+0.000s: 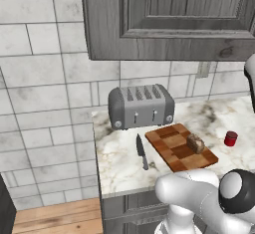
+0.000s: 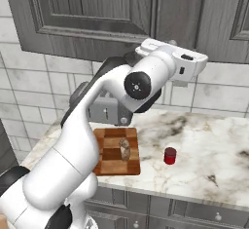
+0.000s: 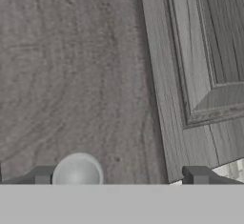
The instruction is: Pick the bread, place it on the cutting board, pick the jam, place it on the counter, and close the cabinet.
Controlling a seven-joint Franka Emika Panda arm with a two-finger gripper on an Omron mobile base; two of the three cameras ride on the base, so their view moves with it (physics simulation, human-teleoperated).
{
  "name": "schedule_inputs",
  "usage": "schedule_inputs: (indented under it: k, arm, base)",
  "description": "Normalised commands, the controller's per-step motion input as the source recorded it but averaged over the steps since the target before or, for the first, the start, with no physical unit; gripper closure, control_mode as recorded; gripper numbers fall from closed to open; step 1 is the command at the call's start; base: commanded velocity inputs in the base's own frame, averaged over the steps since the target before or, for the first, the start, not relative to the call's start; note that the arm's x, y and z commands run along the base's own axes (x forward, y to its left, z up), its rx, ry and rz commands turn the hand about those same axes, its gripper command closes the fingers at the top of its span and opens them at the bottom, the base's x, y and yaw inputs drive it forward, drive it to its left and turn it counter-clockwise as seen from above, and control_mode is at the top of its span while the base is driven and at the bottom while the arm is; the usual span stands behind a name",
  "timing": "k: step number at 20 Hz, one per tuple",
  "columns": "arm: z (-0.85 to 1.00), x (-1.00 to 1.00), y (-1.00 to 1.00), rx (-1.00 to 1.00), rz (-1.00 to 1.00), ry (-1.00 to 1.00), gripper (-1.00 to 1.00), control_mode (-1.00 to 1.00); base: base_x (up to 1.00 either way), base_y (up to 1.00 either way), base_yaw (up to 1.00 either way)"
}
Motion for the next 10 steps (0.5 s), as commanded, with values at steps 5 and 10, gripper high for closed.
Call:
schedule_inputs:
  k: [5, 10]
  arm:
    - [-0.02, 0.3, -0.12, 0.0, 0.0, -0.01, -1.0, -1.0]
    - [-0.02, 0.29, -0.13, 0.0, 0.0, -0.01, -1.0, -1.0]
  base:
    - [0.0, 0.0, 0.0]
    - [0.0, 0.0, 0.0]
